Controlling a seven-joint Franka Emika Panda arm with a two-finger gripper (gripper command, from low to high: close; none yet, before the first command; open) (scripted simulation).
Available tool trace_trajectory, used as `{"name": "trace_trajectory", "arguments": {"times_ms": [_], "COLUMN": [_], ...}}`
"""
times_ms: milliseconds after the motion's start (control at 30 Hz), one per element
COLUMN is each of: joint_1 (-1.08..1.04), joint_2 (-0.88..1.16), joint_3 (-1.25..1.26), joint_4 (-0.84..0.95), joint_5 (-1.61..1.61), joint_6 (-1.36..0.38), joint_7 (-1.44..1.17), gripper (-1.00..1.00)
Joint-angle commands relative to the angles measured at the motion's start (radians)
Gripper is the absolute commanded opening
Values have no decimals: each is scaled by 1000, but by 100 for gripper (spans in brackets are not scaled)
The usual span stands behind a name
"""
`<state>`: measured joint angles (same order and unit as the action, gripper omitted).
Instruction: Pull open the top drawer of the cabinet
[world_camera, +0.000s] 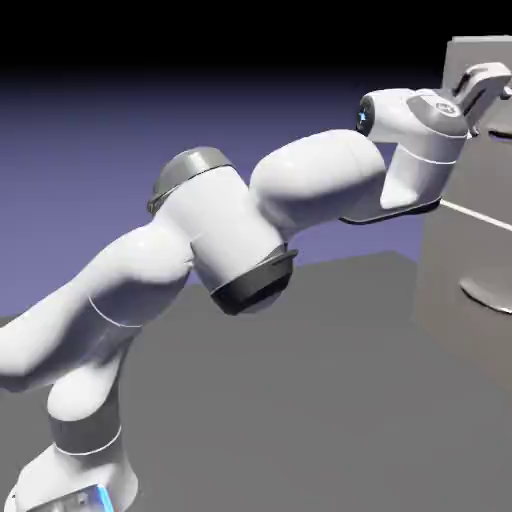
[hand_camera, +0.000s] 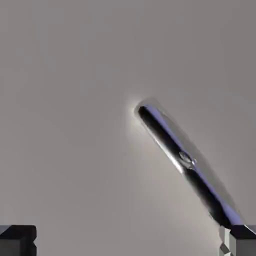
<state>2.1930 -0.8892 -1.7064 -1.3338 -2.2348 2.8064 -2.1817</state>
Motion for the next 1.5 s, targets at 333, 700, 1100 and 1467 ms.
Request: {"name": "trace_trajectory", "arguments": {"times_ms": [333, 700, 1100, 1467], "joint_1": [279, 326, 13, -356], "joint_2": [-129, -191, -33, 78], "joint_3": [-115, -95, 19, 250], "joint_4": [291, 364, -71, -466], "joint_5": [-96, -81, -230, -277], "joint_6": [5, 5, -97, -180], "joint_7": [-399, -486, -195, -21], "gripper": [0, -100, -100, -100]}}
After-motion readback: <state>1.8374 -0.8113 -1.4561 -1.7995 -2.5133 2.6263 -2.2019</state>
